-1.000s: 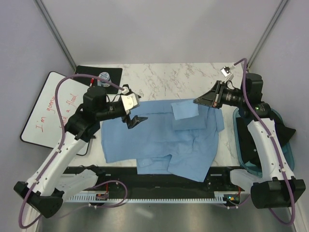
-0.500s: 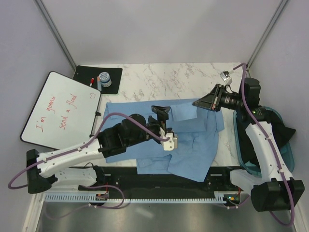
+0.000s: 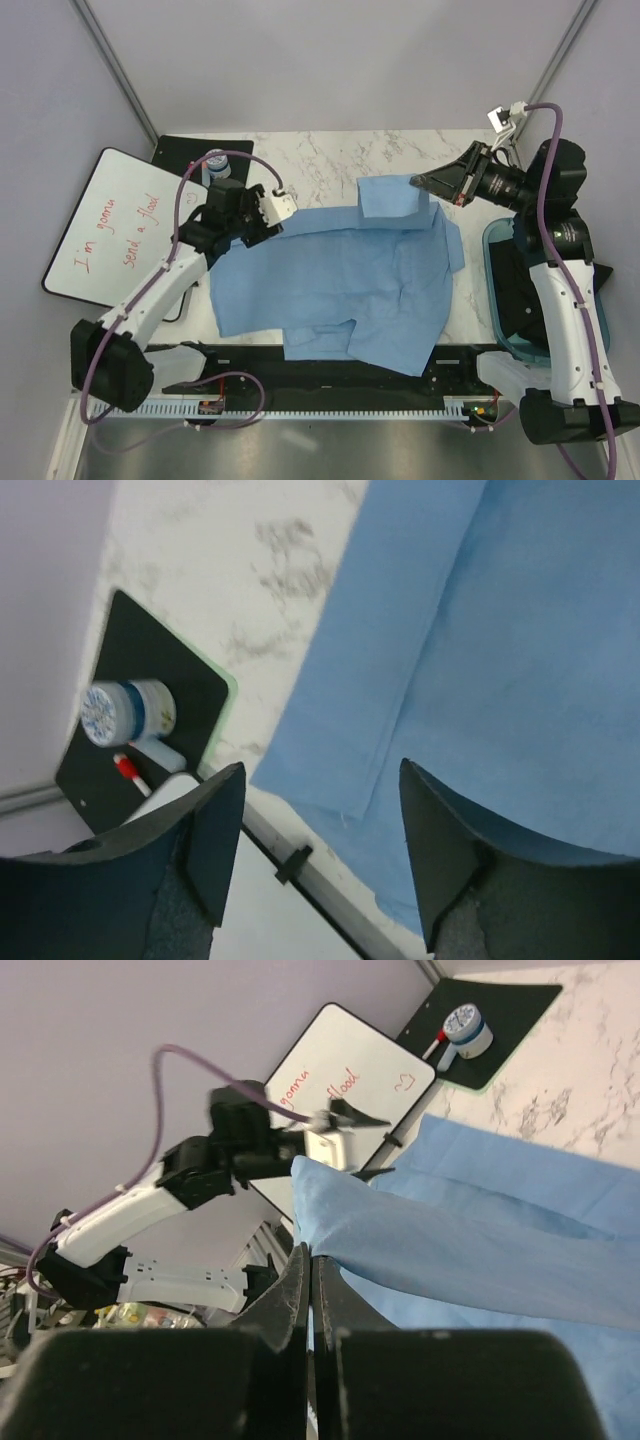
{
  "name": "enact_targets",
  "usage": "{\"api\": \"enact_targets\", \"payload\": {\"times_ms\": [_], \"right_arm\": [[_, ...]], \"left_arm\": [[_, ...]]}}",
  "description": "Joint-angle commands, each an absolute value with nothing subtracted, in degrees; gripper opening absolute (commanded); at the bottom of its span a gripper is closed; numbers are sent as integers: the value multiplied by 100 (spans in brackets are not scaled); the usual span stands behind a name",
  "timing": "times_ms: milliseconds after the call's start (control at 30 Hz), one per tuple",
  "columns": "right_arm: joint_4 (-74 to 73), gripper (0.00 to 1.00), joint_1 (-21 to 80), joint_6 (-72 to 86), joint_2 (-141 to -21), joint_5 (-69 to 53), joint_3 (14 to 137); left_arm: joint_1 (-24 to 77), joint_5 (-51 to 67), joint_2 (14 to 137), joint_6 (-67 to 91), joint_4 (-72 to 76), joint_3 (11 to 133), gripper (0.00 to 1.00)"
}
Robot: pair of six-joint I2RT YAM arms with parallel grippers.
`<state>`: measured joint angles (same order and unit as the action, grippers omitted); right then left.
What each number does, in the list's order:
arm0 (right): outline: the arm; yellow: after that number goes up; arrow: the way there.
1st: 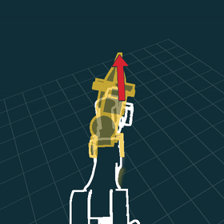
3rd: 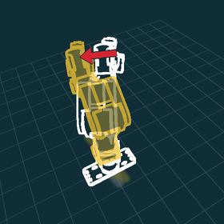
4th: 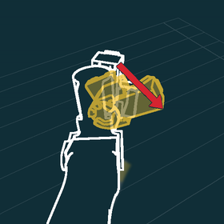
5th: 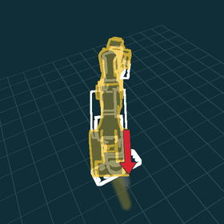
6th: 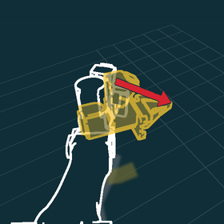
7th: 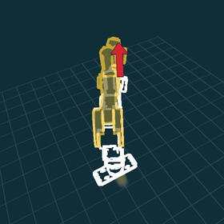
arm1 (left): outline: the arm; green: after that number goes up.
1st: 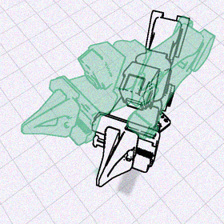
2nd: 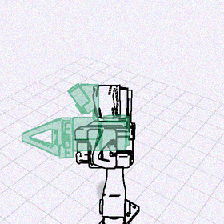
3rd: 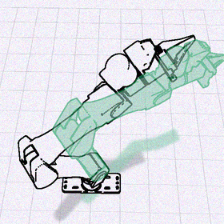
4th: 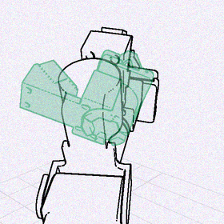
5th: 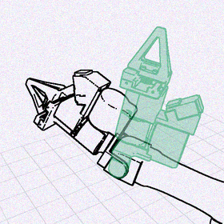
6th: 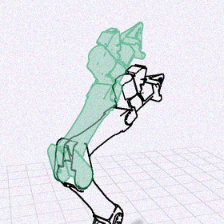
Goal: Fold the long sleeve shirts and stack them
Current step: Fold the shirt
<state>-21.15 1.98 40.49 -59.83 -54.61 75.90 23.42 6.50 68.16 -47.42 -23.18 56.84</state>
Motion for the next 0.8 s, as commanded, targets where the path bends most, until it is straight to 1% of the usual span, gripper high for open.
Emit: {"api": "enact_targets", "payload": {"times_ms": [0, 33, 67, 300, 400, 500, 600, 767], "right_arm": [[-2083, 0, 167, 3832, -6143, -5116, 7963], [-2083, 0, 176, 3815, -6187, -5098, 8041], [-2083, 0, 167, 3788, -6275, -5054, 8094], [-2083, 0, 106, 3753, -6583, -4887, 8420], [-2083, 0, 105, 3762, -6636, -4895, 8429], [-2083, 0, 97, 3753, -6653, -4904, 8437], [-2083, 0, 97, 3762, -6653, -4931, 8446], [-2092, 0, 88, 3771, -6680, -4957, 8464]], "left_arm": [[1470, 871, 7741, -5931, -2400, 5159, 61], [1389, 696, 7935, -6185, -2234, 5177, 60], [1319, 599, 8328, -6266, -2102, 5255, 56], [1107, 299, 9332, -7154, -1732, 5467, 57], [1064, 202, 9597, -7321, -1609, 5519, 59], [1063, 123, 9738, -7400, -1442, 5537, 60], [1046, 26, 9879, -7444, -1152, 5555, 58], [1028, -149, 9888, -7637, -1107, 5564, 54]]}}
